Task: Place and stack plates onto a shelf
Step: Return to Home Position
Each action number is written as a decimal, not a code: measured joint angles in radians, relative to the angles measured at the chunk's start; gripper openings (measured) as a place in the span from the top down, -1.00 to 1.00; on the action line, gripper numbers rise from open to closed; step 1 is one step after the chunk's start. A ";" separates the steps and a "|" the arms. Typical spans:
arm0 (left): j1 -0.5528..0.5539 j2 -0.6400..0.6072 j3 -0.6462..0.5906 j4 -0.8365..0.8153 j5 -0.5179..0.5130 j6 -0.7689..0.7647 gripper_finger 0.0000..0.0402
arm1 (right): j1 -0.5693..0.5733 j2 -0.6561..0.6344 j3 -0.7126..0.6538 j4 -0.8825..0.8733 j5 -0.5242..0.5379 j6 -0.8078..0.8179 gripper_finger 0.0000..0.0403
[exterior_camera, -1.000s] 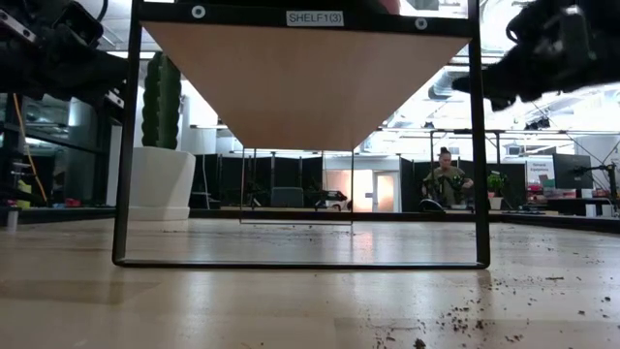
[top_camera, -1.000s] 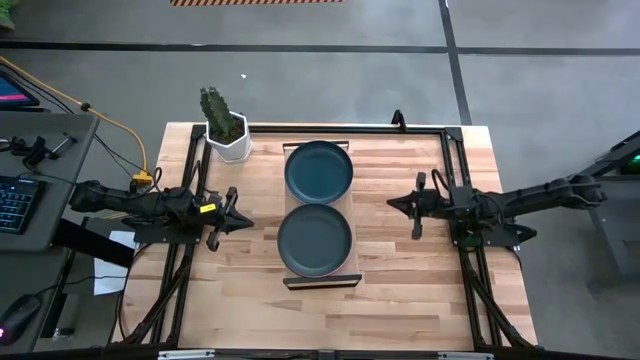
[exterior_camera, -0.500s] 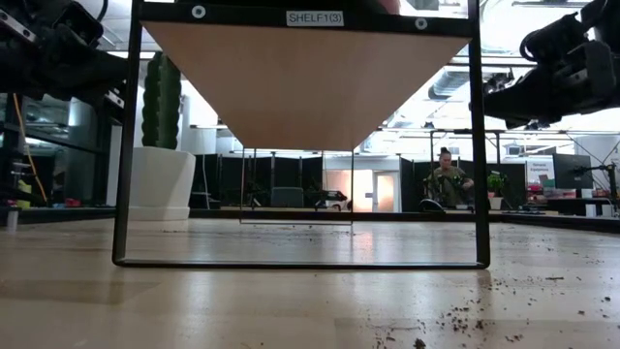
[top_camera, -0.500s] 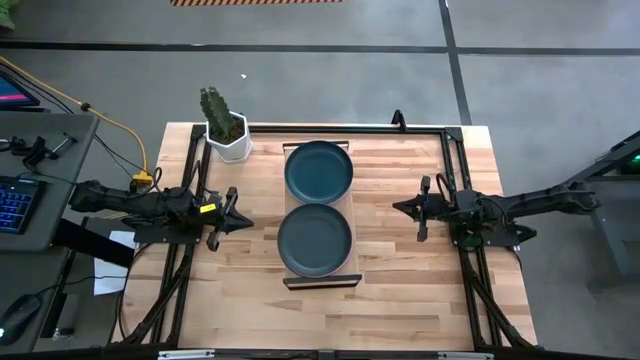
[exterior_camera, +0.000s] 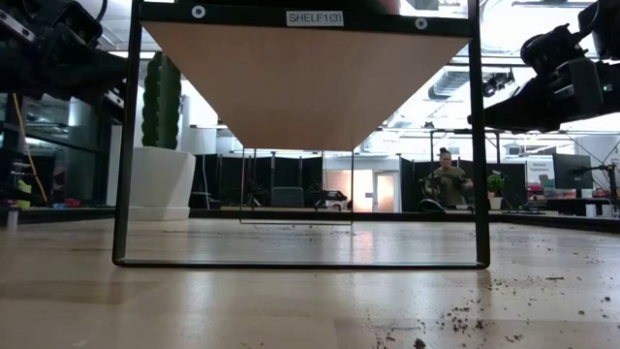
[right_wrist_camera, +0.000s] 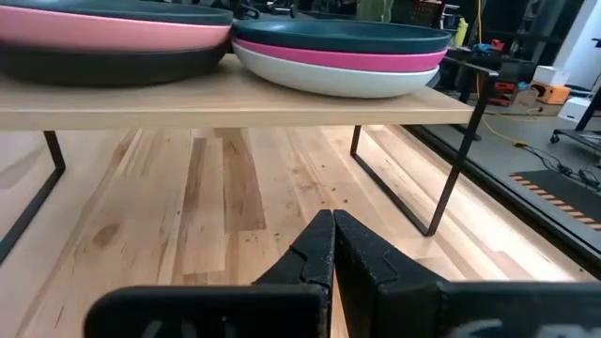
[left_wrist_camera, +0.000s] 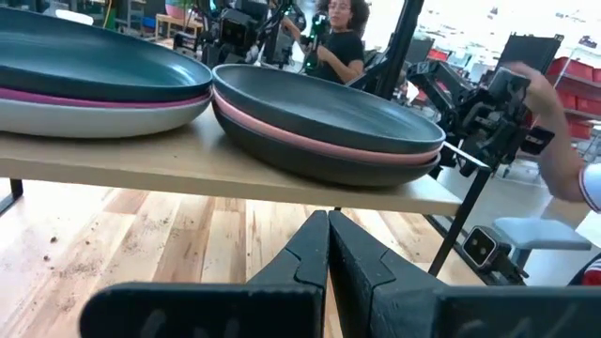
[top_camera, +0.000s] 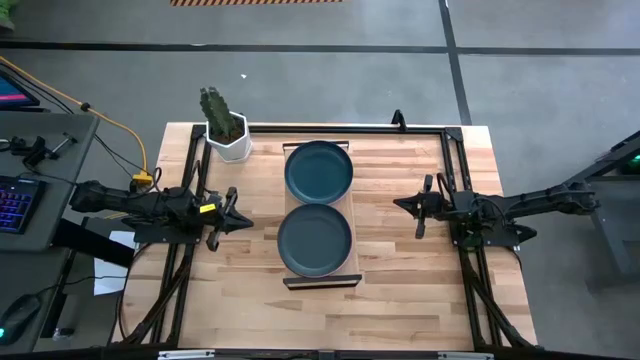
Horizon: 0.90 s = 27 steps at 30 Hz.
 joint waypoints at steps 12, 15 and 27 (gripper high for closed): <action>0.000 -0.008 0.001 -0.080 -0.029 0.000 1.00 | 0.000 -0.034 0.000 -0.030 -0.002 0.000 1.00; 0.000 -0.008 0.001 -0.080 -0.029 0.000 1.00 | 0.000 -0.085 0.000 -0.077 -0.002 0.000 1.00; 0.000 -0.097 0.001 -0.079 -0.031 0.000 1.00 | 0.000 -0.351 -0.001 -0.106 -0.006 0.001 1.00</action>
